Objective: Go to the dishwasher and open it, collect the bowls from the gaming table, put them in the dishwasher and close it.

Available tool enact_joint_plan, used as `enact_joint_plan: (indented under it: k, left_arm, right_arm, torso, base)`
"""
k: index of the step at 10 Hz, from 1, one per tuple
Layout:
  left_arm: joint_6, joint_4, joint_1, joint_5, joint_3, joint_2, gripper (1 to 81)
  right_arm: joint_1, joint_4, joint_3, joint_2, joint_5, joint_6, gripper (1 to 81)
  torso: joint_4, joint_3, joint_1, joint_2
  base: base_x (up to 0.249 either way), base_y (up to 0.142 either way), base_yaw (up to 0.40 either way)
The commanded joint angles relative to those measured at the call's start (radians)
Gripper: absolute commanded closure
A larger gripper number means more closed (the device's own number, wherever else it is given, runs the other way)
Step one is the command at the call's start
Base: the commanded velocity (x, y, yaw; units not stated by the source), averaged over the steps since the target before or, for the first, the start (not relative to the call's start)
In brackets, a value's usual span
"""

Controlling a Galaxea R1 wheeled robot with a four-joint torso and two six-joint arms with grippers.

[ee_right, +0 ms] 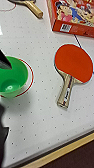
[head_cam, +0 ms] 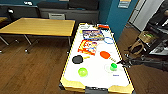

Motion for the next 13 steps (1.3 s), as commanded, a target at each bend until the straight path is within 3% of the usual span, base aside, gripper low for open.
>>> enact_joint_plan:
  k: [1,2,4,13]
  left_arm:
    - [0.004,-0.004,0.000,0.066,0.000,-0.001,1.0]
    - [0.004,-0.004,0.000,0.066,0.000,-0.003,1.0]
    - [0.004,-0.004,0.000,0.066,0.000,-0.001,1.0]
    - [0.004,-0.005,0.000,0.080,0.000,-0.006,1.0]
  right_arm:
    - [0.142,0.020,-0.005,-0.026,-0.029,0.005,1.0]
    - [0.142,0.023,-0.005,-0.027,-0.029,0.005,1.0]
    - [0.142,0.025,-0.005,-0.026,-0.027,0.005,1.0]
    - [0.051,0.045,0.015,-0.032,0.040,0.002,1.0]
  torso:
    - [0.000,-0.045,0.000,0.000]
    - [0.000,-0.018,0.000,0.000]
    - [0.000,-0.042,0.000,0.001]
    - [0.000,-0.042,0.001,0.001]
  base:
    - [0.000,0.000,0.000]
    - [0.000,0.000,0.000]
    - [0.000,0.000,0.000]
    - [0.000,0.000,0.000]
